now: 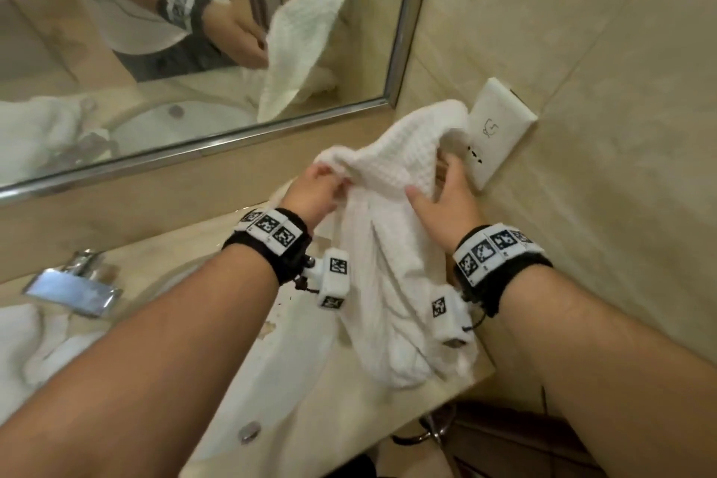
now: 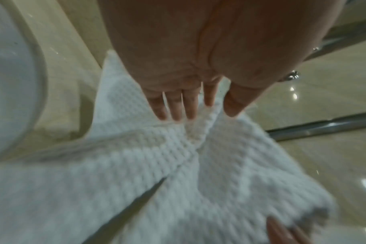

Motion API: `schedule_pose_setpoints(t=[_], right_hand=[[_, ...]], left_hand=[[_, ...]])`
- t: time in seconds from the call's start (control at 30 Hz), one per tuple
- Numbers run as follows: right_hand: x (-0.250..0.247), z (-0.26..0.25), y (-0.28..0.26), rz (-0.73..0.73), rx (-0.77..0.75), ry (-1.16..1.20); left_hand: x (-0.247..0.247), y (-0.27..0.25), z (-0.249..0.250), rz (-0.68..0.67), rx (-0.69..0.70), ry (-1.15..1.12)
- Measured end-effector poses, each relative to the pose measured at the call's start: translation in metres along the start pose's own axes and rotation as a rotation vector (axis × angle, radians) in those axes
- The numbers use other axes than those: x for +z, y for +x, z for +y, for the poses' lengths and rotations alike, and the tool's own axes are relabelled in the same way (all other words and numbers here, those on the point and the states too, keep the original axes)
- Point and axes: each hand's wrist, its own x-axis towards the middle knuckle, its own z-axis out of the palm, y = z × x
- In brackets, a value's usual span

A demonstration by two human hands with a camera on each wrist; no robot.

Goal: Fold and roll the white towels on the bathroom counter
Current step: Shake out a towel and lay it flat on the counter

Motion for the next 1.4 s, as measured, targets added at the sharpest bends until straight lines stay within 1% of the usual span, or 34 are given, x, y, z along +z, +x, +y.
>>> schedule_pose_setpoints(t=[0.03,0.07,0.13,0.2,0.3,0.37,0.43,0.5,0.57,0.67,0.7,0.77,0.83,0.9,0.97,1.0,1.03,1.1,1.17,1.27,1.3,1.33,1.4], right_hand=[[0.004,-0.001,0.001,-0.033,0.007,0.046],[0.007,0.003,-0.001,-0.088,0.013,0.026],[0.016,0.025,-0.006,-0.204,0.038,-0.183],[0.021,0.053,-0.021,-0.341,0.105,-0.410],[0.023,0.097,-0.053,-0.517,0.312,-0.636],[0.024,0.122,-0.075,-0.605,0.419,-0.741],[0.027,0.138,-0.094,-0.651,0.483,-0.729],[0.030,0.144,-0.108,-0.667,0.503,-0.697],[0.034,0.151,-0.119,-0.735,0.526,-0.750],[0.044,0.157,-0.132,-0.838,0.480,-0.832],[0.048,0.158,-0.136,-0.849,0.451,-0.818],[0.054,0.155,-0.144,-0.862,0.390,-0.765],[0.060,0.147,-0.149,-0.894,0.338,-0.709],[0.065,0.141,-0.152,-0.943,0.338,-0.624],[0.070,0.135,-0.155,-0.976,0.340,-0.544],[0.071,0.131,-0.155,-0.962,0.337,-0.502],[0.069,0.128,-0.156,-0.905,0.337,-0.469],[0.064,0.129,-0.154,-0.706,0.317,-0.467],[0.056,0.135,-0.148,-0.524,0.285,-0.537],[0.053,0.156,-0.149,-0.245,0.289,-0.571],[0.054,0.164,-0.152,-0.206,0.319,-0.572],[0.054,0.170,-0.155,-0.222,0.373,-0.555],[0.056,0.176,-0.159,-0.370,0.485,-0.538]], left_hand=[[-0.002,-0.001,0.001,0.025,0.021,-0.021],[-0.003,-0.002,-0.003,0.042,0.016,0.007],[-0.002,-0.011,-0.018,0.031,-0.031,0.100],[0.005,-0.024,-0.043,-0.082,-0.121,0.229],[0.014,-0.046,-0.095,-0.310,-0.250,0.473],[0.018,-0.058,-0.130,-0.423,-0.305,0.632],[0.023,-0.070,-0.158,-0.513,-0.346,0.733],[0.028,-0.078,-0.179,-0.583,-0.385,0.744],[0.034,-0.086,-0.188,-0.647,-0.401,0.704],[0.042,-0.091,-0.191,-0.746,-0.331,0.742],[0.044,-0.093,-0.191,-0.757,-0.294,0.777],[0.048,-0.095,-0.190,-0.728,-0.242,0.780],[0.050,-0.092,-0.189,-0.642,-0.206,0.714],[0.048,-0.086,-0.186,-0.552,-0.171,0.655],[0.044,-0.080,-0.183,-0.487,-0.161,0.531],[0.042,-0.074,-0.185,-0.458,-0.159,0.460],[0.039,-0.071,-0.185,-0.435,-0.163,0.415],[0.034,-0.066,-0.188,-0.410,-0.162,0.374],[0.031,-0.067,-0.190,-0.398,-0.161,0.365],[0.027,-0.072,-0.196,-0.359,-0.170,0.451],[0.026,-0.076,-0.196,-0.377,-0.190,0.496],[0.026,-0.080,-0.198,-0.423,-0.210,0.548],[0.025,-0.092,-0.205,-0.547,-0.231,0.652]])
